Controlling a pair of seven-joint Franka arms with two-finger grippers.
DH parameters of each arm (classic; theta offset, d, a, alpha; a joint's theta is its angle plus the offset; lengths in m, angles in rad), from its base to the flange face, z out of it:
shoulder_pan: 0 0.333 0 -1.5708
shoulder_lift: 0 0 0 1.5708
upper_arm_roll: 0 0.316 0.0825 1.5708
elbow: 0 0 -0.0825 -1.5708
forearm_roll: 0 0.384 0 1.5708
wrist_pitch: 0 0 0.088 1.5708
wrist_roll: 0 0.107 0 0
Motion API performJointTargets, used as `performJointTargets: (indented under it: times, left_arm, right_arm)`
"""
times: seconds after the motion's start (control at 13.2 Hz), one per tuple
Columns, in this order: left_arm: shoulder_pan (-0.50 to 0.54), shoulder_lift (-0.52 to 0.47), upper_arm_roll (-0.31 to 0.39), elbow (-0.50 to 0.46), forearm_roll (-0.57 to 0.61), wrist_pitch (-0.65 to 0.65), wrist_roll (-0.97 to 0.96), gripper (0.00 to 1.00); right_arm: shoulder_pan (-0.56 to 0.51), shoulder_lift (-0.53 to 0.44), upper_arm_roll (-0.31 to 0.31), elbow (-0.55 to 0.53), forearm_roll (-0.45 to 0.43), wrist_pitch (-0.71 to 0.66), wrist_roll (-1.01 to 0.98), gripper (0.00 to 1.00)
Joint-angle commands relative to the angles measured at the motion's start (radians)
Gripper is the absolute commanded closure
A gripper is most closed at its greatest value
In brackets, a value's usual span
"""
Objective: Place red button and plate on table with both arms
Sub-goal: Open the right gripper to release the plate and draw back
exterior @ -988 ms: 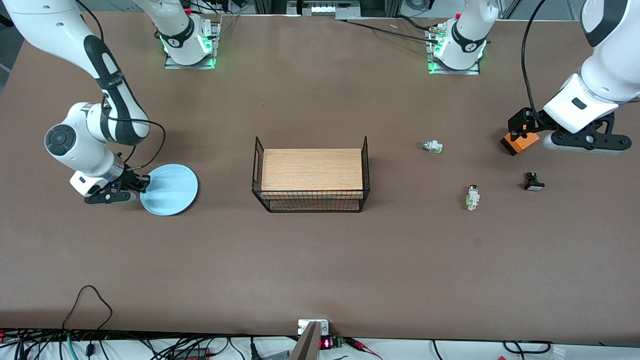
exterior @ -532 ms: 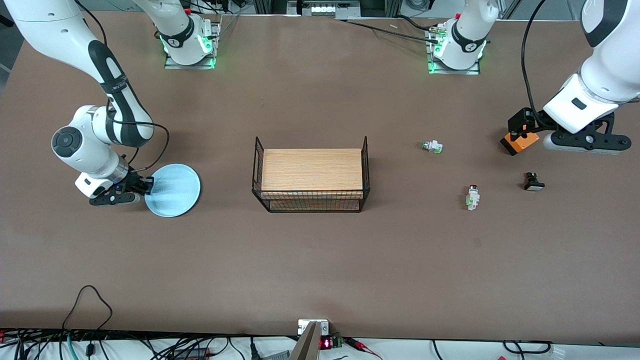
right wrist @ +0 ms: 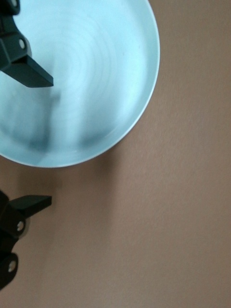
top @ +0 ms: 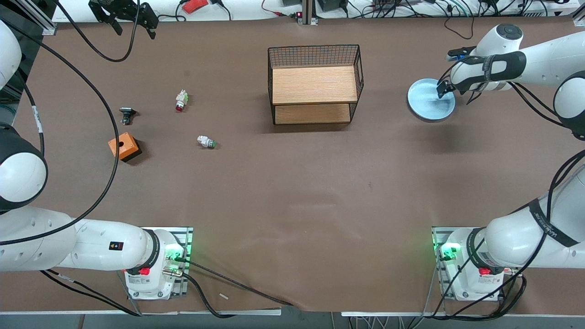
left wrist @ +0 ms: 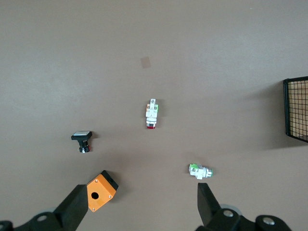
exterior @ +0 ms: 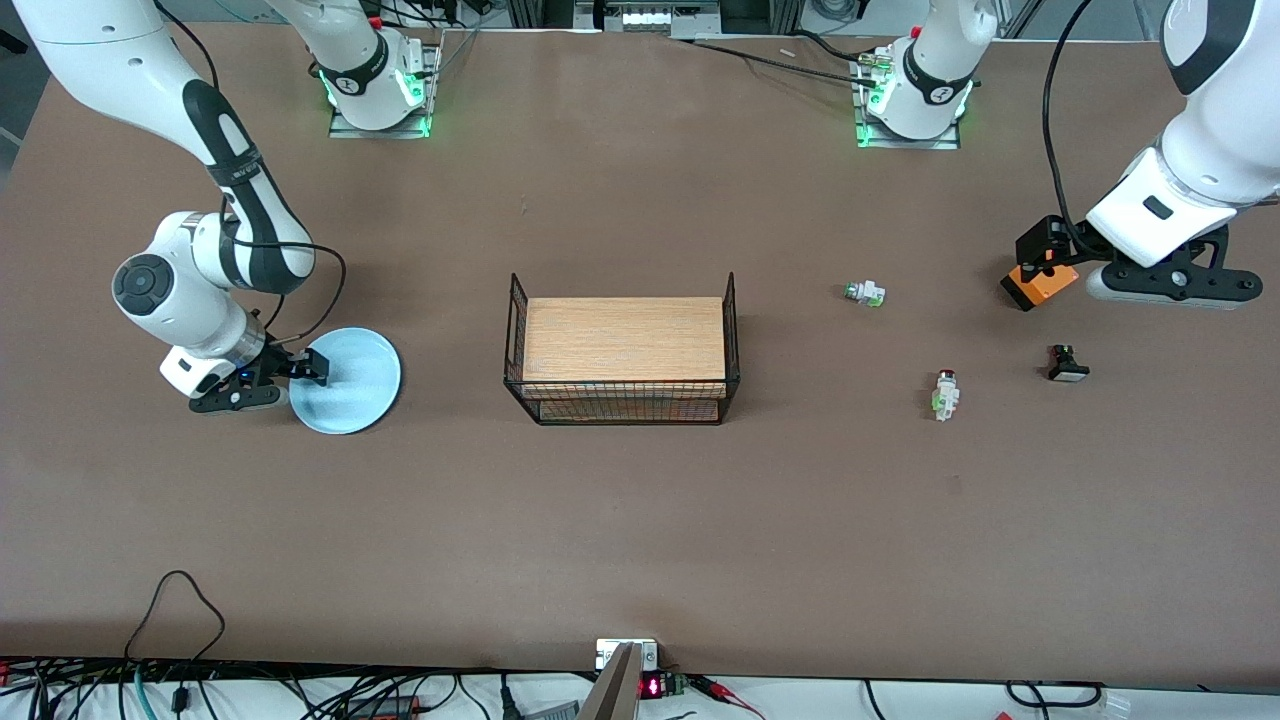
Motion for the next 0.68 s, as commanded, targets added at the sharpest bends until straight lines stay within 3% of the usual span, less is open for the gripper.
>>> performJointTargets:
  times: [0.0,0.08,0.3,0.61]
  left_arm:
    - [-0.004,0.01,0.005,0.027,-0.015,-0.014,-0.004,0.0]
    - [-0.004,0.01,0.005,0.027,-0.015,-0.014,-0.004,0.0]
    - [-0.004,0.01,0.005,0.029,-0.015,-0.014,-0.004,0.0]
    - [-0.004,0.01,0.005,0.03,-0.015,-0.012,-0.006,0.0]
  right_arm:
    - [0.021,-0.083,0.006,0.01,-0.003,-0.096,-0.044,0.0]
    - [0.023,-0.111,0.006,0.029,-0.012,-0.121,-0.083,0.0]
    - [0.052,-0.159,-0.002,0.251,-0.019,-0.529,-0.089,0.0]
    - [0.052,-0.226,-0.019,0.489,-0.02,-0.882,-0.019,0.0]
